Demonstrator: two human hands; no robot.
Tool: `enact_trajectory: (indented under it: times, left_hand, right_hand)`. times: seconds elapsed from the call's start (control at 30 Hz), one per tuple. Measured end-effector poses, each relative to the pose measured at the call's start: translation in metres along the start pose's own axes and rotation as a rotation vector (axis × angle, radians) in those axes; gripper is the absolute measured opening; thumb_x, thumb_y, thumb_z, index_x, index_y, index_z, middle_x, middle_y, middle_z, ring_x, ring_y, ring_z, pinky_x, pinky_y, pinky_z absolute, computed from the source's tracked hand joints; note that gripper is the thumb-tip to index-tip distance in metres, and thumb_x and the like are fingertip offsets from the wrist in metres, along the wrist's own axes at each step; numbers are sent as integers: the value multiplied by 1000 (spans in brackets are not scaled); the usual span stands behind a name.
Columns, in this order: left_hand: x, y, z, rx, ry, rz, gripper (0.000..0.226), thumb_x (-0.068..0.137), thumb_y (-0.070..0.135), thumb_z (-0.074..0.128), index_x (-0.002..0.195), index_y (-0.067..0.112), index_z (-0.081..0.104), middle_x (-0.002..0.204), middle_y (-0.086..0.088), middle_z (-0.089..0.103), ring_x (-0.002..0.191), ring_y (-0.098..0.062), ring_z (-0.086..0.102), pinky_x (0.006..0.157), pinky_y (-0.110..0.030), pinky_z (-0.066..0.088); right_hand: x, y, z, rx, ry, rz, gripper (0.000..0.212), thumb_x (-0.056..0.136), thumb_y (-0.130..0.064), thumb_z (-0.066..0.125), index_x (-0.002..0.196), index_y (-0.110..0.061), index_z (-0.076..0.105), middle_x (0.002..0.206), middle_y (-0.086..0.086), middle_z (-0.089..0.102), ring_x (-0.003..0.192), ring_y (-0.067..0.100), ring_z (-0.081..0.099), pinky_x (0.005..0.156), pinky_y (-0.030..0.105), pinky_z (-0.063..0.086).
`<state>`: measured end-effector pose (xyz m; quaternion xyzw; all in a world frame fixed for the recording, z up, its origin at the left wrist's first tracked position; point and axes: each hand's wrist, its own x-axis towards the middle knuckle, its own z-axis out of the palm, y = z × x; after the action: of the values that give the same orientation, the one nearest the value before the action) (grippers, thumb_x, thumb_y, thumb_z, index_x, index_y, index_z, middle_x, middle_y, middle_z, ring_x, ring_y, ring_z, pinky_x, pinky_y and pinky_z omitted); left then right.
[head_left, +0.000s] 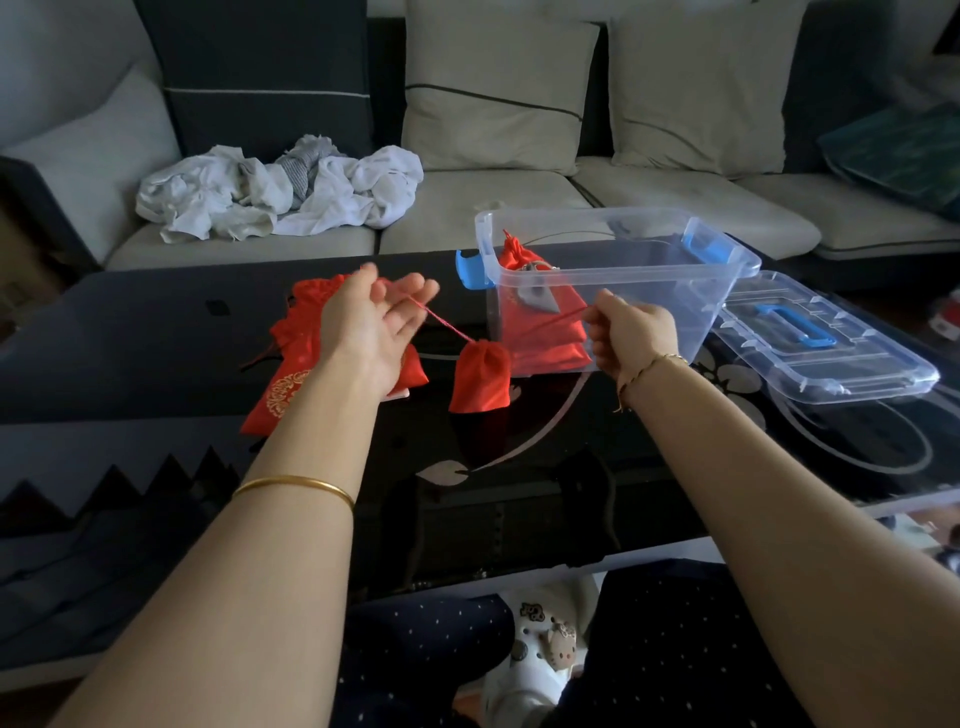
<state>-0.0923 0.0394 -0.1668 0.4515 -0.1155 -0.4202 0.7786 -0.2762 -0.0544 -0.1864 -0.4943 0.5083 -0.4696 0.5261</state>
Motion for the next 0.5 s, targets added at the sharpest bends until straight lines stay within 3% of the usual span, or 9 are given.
enact_trajectory:
  times: [0.1, 0.27, 0.37, 0.5]
  left_hand:
    - [-6, -2, 12, 138, -175, -14, 32, 97, 30, 48, 68, 15, 49, 52, 4, 54, 46, -8, 55, 65, -27, 55]
    - [-14, -9, 21, 524, -362, 76, 9, 88, 5, 60, 82, 11, 65, 69, -1, 57, 58, -8, 47, 52, -17, 46]
    - [-19, -10, 22, 718, -471, 149, 15, 83, 0, 64, 84, 15, 68, 77, -4, 61, 64, -11, 47, 56, -19, 41]
    - [-19, -12, 22, 800, -466, 213, 8, 83, 7, 67, 78, 13, 68, 69, -7, 55, 54, -12, 42, 53, -22, 38]
  right_hand:
    - [-14, -15, 12, -94, -119, -218, 36, 91, -23, 52, 57, -14, 60, 53, -1, 50, 46, 9, 41, 47, 20, 38]
    - [-27, -29, 29, -243, -247, -474, 39, 93, -25, 52, 55, -17, 59, 50, -9, 53, 44, 2, 42, 52, 19, 38]
    - [-29, -31, 34, -292, -280, -548, 41, 93, -23, 51, 54, -17, 58, 50, -8, 50, 43, 0, 42, 52, 15, 35]
    - [-29, -32, 34, -279, -309, -533, 40, 95, -26, 48, 58, -14, 59, 57, -3, 54, 45, 0, 44, 53, 16, 37]
